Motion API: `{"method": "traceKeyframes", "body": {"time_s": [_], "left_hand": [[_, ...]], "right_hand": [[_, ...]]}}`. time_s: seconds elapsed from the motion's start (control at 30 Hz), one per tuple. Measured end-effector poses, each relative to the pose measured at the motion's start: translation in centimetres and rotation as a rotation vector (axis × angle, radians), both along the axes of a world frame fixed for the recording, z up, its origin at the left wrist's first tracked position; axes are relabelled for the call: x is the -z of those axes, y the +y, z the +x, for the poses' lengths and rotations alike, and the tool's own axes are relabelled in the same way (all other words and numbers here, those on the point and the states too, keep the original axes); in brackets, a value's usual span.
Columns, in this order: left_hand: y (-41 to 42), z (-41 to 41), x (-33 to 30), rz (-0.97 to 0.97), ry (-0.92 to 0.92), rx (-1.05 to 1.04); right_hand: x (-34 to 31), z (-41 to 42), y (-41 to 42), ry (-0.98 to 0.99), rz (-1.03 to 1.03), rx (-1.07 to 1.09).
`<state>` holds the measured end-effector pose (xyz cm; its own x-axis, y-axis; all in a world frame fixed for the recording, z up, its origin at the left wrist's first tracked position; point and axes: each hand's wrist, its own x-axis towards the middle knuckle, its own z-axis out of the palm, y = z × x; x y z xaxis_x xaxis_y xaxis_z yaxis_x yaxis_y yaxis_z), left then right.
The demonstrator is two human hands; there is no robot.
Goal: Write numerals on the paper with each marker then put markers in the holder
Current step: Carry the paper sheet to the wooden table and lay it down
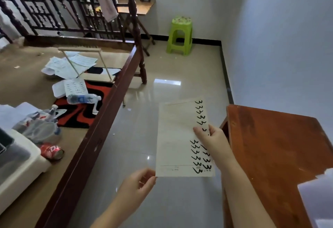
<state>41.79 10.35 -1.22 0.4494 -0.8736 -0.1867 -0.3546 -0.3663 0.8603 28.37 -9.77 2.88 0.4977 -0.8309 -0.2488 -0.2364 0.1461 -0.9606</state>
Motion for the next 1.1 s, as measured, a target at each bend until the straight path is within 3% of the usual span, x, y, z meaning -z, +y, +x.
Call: {"method": "traceKeyframes", "body": {"time_s": [0.23,0.7,0.9,1.1], "left_hand": [[-9.6,5.5,1.2,0.049,0.033,0.097],[-39.3,18.1,0.7,0.044,0.063,0.039],[-55.1,24.6,2.4,0.063,0.109,0.170],[-72.7,33.6,0.1,0.040,0.064,0.285]], "right_hand": [[0.6,4.6,-8.1,0.017,-0.010,0.038],[-0.3,16.4,-38.6,0.023,-0.028,-0.023],[0.2,21.9,-51.9,0.051,-0.067,0.092],[-2.4,27.5,-67.0,0.061,-0.090,0.269]]}}
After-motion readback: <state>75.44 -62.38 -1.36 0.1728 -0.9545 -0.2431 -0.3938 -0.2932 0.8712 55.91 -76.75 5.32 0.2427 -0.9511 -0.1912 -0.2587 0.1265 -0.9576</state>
